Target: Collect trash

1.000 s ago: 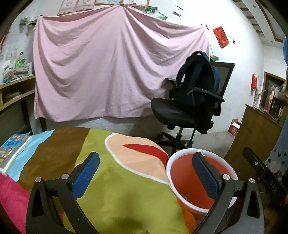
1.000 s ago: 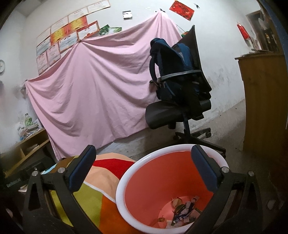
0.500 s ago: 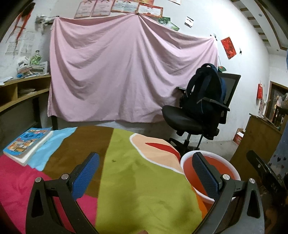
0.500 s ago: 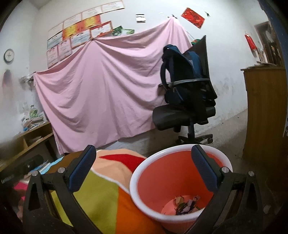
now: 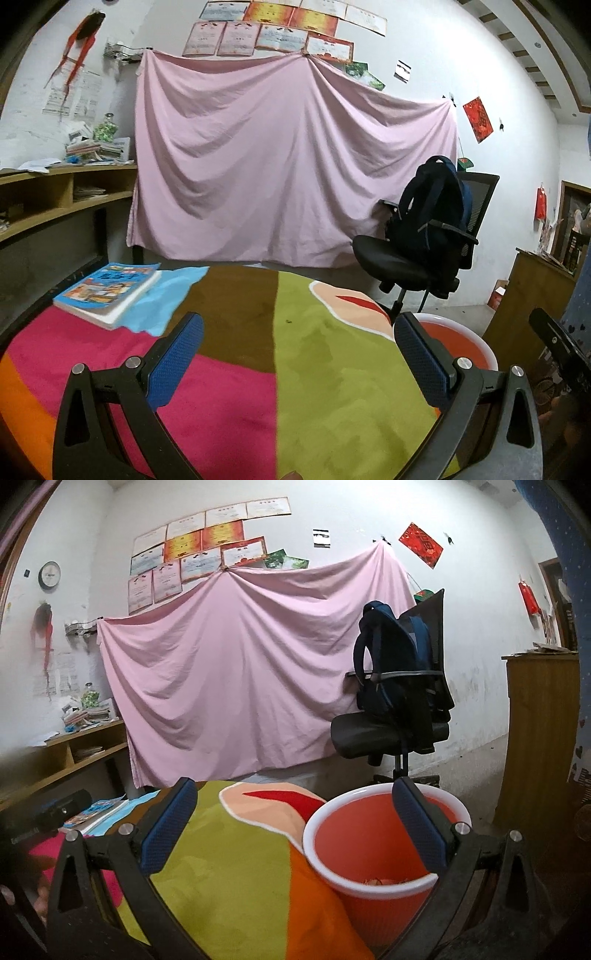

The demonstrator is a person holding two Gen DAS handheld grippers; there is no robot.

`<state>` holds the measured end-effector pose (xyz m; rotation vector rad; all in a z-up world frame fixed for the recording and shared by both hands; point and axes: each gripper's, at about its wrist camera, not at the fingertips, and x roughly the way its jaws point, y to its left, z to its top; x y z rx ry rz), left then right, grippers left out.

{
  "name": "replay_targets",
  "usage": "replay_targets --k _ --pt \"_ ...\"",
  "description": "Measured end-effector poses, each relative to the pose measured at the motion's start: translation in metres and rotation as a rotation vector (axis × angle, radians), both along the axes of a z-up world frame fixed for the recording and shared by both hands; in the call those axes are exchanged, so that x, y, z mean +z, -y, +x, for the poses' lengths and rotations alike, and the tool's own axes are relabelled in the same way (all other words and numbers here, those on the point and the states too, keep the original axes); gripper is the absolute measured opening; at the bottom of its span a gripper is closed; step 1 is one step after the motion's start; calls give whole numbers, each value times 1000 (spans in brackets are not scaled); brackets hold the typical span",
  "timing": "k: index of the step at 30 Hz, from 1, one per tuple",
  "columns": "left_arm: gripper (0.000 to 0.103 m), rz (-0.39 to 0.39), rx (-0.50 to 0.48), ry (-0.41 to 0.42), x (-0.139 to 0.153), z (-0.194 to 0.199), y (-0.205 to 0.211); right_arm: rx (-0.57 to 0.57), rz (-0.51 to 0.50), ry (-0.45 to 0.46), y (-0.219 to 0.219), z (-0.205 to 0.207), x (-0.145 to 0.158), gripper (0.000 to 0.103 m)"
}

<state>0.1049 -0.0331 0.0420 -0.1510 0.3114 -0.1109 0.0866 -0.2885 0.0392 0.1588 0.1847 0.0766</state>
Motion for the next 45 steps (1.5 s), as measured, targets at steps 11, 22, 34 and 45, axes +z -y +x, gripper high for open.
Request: replay_targets --k 11,22,34,45 --pt "101 28 -6 -5 -13 -43 -13 -10 -13 -1 -26 -54 -6 103" --pt "101 50 -30 4 -34 -63 -9 -35 -22 -18 -31 -80 -26 103" --pt "101 59 -27 10 -55 -64 -10 -1 -61 -46 -51 -77 -47 103" --pt "101 66 -21 2 -62 -56 -9 6 -68 -64 -58 -62 -55 103"
